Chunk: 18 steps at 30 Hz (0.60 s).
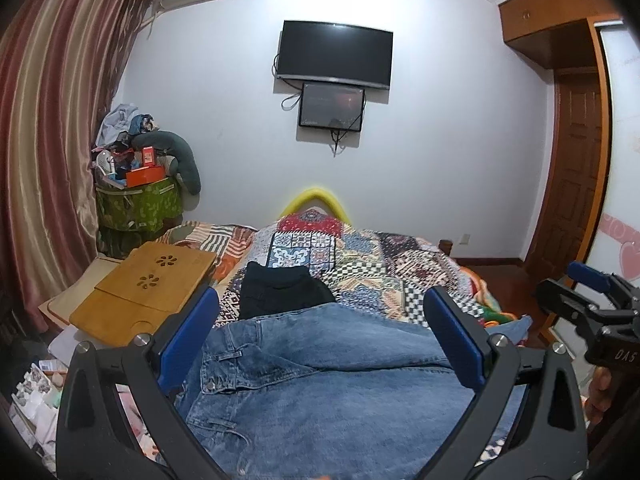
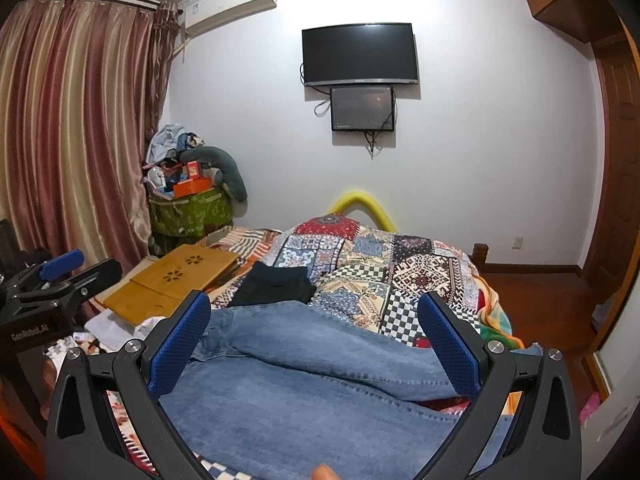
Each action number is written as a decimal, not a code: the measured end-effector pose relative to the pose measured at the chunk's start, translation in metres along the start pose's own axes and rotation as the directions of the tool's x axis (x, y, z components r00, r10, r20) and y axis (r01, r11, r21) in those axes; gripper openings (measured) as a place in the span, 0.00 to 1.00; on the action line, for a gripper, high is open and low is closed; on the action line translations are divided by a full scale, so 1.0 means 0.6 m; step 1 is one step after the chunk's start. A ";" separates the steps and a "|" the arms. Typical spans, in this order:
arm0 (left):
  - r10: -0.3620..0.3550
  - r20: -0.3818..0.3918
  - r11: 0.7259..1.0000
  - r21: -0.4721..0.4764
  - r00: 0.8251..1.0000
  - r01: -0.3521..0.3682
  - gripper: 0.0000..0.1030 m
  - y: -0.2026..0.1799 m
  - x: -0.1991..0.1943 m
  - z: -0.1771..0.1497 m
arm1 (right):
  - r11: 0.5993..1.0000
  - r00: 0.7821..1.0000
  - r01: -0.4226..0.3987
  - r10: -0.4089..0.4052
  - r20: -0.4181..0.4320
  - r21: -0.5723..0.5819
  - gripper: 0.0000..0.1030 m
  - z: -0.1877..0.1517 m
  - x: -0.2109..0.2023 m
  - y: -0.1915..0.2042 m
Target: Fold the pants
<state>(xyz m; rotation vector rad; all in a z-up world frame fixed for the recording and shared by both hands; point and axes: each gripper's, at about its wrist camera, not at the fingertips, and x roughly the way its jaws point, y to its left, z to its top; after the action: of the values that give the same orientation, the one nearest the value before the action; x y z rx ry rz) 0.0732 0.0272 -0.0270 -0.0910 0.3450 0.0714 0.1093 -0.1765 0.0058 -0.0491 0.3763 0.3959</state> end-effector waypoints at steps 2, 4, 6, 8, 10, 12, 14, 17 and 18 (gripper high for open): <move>0.008 -0.021 1.000 0.009 1.000 -0.008 1.00 0.007 0.029 0.005 | 1.000 1.000 -0.001 0.001 -0.019 0.000 1.00 0.001 0.018 -0.009; 0.027 -0.040 1.000 0.013 0.999 -0.027 1.00 0.015 0.060 0.009 | 1.000 0.999 0.004 -0.004 -0.050 0.006 1.00 0.002 0.041 -0.020; 0.051 -0.057 0.998 0.023 0.997 -0.050 1.00 0.028 0.097 0.017 | 1.000 0.997 0.007 -0.007 -0.078 0.011 1.00 0.005 0.069 -0.035; 0.074 -0.072 0.997 0.036 0.995 -0.072 1.00 0.042 0.131 0.023 | 1.000 0.994 0.008 -0.007 -0.111 0.006 1.00 0.009 0.100 -0.053; 0.090 -0.095 0.995 0.045 0.991 -0.086 1.00 0.060 0.174 0.028 | 1.000 0.992 0.003 -0.003 -0.130 0.000 1.00 0.010 0.128 -0.070; 0.113 -0.133 0.993 0.045 0.985 -0.108 1.00 0.082 0.220 0.029 | 1.000 0.989 0.008 -0.007 -0.146 0.003 1.00 0.009 0.159 -0.084; 0.143 -0.180 0.990 0.034 0.973 -0.139 1.00 0.102 0.265 0.027 | 0.999 0.984 0.031 -0.029 -0.177 0.006 1.00 0.003 0.196 -0.101; 0.179 -0.282 0.984 0.028 0.943 -0.178 1.00 0.152 0.348 0.009 | 0.998 0.975 0.067 -0.067 -0.212 -0.010 1.00 -0.013 0.243 -0.123; 0.175 -0.320 0.984 0.026 0.931 -0.176 1.00 0.169 0.376 -0.001 | 0.998 0.972 0.067 -0.069 -0.223 -0.013 1.00 -0.019 0.256 -0.129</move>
<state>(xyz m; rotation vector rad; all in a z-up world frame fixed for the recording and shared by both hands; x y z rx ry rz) 0.2760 0.1398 -0.1122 -0.0744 0.6803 0.2358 0.2663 -0.1931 -0.0630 -0.1119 0.5942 0.3241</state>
